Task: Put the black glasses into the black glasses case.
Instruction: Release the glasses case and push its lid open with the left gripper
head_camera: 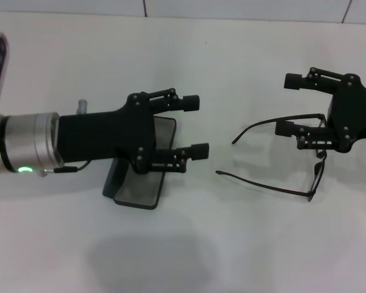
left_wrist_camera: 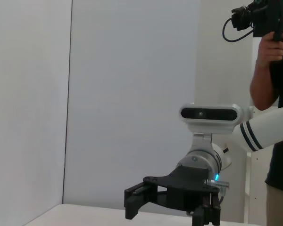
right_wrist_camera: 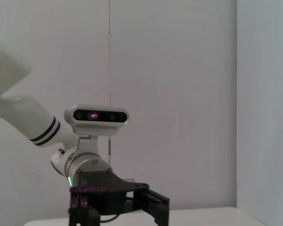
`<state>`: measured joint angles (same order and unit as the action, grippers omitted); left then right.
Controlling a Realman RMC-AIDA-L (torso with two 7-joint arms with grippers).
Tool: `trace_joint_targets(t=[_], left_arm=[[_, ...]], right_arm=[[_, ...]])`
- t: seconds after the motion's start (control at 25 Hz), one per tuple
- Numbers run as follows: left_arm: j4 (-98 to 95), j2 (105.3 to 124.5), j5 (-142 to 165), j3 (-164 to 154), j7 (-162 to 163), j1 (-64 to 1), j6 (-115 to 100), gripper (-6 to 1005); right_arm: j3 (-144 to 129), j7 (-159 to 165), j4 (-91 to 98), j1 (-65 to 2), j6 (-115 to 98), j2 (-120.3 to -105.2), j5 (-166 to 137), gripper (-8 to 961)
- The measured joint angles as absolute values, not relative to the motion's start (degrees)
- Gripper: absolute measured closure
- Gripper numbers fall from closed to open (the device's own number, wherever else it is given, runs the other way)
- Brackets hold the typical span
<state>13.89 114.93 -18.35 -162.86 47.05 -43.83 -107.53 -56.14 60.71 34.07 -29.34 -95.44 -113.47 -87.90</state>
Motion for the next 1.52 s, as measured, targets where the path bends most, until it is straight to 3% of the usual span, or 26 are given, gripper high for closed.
trace_joint_targets(t=[0.28,0.52,0.76,0.88,1.16,1.52], left_arm=[[15.59,116.69,-18.99,-162.91,45.53,-42.47,-106.52,159],[16.06,117.5,-16.9,-162.97,43.99,-41.85,-106.0,160],[17.06,117.09,-17.69,-162.88,46.77,-41.09,-106.02,161],[22.35,117.0,-21.36,-162.88,57.0,-41.75,-106.01,161],[39.93,119.27,-19.99,-163.03,78.91,-46.64,-106.21,181],[44.86,119.47,-11.54,-163.04,89.4,-49.99,-104.85,222]], right_arm=[[-56.09,60.09,34.08,-28.31,-95.55,-113.11,-89.11,125],[-56.25,56.98,33.54,-27.64,-95.06,-114.11,-90.47,125],[-55.9,56.84,33.95,-26.12,-95.02,-115.09,-90.24,126],[-55.91,56.82,34.0,-26.06,-94.92,-114.85,-90.44,126],[-55.86,56.78,34.3,-26.28,-94.85,-113.25,-90.16,126],[-55.8,56.77,34.84,-26.75,-93.64,-112.85,-90.37,126]])
